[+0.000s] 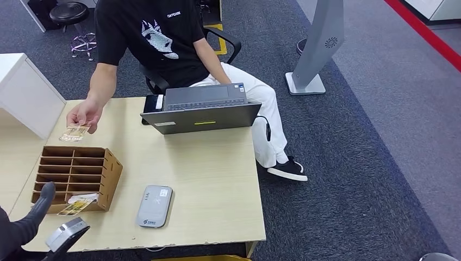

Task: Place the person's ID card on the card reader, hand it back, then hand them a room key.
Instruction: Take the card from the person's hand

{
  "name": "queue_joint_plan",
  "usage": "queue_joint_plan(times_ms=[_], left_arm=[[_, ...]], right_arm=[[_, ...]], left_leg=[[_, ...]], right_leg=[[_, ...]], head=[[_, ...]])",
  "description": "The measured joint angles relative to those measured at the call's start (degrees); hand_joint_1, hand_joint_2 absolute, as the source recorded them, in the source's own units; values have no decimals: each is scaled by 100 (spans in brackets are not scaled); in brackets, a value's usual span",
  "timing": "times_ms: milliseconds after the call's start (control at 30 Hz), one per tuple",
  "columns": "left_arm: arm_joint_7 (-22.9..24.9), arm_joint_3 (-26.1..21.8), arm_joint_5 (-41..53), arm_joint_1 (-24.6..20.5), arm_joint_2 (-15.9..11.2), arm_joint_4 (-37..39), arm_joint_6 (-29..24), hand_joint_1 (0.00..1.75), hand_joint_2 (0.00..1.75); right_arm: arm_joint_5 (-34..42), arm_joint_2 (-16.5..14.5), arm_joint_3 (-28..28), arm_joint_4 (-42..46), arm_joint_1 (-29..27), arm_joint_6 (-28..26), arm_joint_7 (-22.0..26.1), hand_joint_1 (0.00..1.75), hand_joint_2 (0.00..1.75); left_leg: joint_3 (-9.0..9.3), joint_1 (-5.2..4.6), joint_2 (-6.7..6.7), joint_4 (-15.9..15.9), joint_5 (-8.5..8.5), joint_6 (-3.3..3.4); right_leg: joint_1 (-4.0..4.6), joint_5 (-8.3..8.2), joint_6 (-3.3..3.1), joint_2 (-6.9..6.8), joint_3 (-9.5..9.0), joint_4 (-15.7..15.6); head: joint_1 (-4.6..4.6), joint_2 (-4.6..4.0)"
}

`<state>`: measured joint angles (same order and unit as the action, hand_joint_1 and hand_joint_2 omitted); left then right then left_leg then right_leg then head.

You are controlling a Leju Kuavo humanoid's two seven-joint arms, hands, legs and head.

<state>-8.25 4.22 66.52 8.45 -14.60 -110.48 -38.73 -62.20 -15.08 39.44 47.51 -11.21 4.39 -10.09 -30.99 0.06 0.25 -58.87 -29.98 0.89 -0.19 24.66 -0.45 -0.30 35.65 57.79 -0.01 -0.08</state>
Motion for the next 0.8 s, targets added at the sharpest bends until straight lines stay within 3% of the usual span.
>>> queue_joint_plan(times_ms=[67, 167, 500, 700, 800], left_arm=[[-959, -305, -269, -275, 370, 3, -84, 0, 175], [-1447, -660, -517, -645, 728, 58, -96, 0, 175], [-1356, -832, -677, -1641, 1058, 598, -97, 0, 175], [-734, -795, -559, -2309, 1108, 1292, -97, 0, 175], [-696, -772, -540, -2542, 1110, 1594, -98, 0, 175]], right_arm=[[-136, 12, -7, -100, 17, 1, 125, 0, 175], [-189, 34, -21, -283, 46, 2, 222, 0, 175], [-193, 127, -64, -909, 308, 0, 306, 0, 175], [-66, 217, -95, -1366, 643, -17, 317, 0, 175], [27, 267, -95, -1581, 778, -28, 327, 0, 175]], left_leg=[[0, 0, -4, 0, 1, 1], [1, -1, -4, -1, 3, -3], [1, 2, -7, -1, 13, -16], [4, 1, 4, -1, 17, -17], [5, 1, 7, -2, 19, -20]], right_leg=[[-1, -1, 0, -6, -3, 0], [-1, -2, -1, -6, -3, 0], [5, -8, -10, -4, 2, 4], [5, -19, -18, 6, 4, 3], [5, -20, -18, 12, 4, 3]], head=[[1, -1], [-2, -1], [0, 0], [-1, 1], [-1, 1]])
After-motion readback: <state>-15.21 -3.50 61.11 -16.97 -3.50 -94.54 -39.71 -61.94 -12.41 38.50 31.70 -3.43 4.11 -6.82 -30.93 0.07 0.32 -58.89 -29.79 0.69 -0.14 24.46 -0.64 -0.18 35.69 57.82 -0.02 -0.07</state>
